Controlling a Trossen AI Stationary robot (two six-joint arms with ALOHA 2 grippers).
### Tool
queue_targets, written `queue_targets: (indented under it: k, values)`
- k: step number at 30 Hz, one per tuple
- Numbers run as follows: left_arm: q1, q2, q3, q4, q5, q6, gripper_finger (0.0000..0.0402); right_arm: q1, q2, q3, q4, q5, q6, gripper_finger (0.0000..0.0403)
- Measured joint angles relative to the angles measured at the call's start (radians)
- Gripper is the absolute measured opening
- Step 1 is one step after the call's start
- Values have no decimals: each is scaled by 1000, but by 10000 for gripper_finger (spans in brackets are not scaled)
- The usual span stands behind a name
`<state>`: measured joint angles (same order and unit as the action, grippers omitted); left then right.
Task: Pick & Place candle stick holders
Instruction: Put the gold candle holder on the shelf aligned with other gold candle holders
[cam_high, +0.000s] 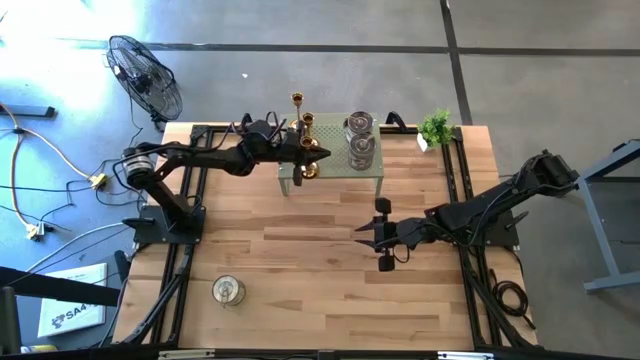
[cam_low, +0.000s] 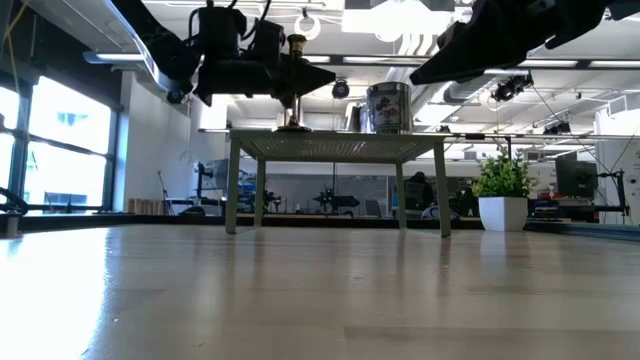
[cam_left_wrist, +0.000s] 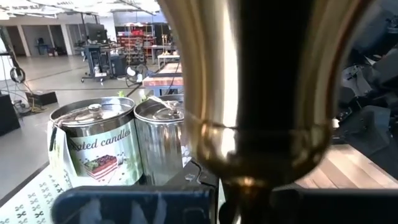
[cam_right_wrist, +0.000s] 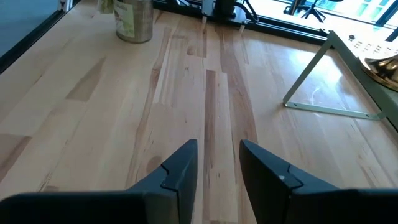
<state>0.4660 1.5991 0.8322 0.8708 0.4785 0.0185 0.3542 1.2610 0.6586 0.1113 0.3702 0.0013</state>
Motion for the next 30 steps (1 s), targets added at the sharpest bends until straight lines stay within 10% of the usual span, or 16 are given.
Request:
queue_targets:
  k: [13, 30]
  values:
    - [45, -42, 0, -107, 10, -49, 8, 0, 0, 0, -18, 0, 18, 114]
    - [45, -95, 0, -201, 16, -23, 129, 0, 0, 0, -19, 1, 21, 114]
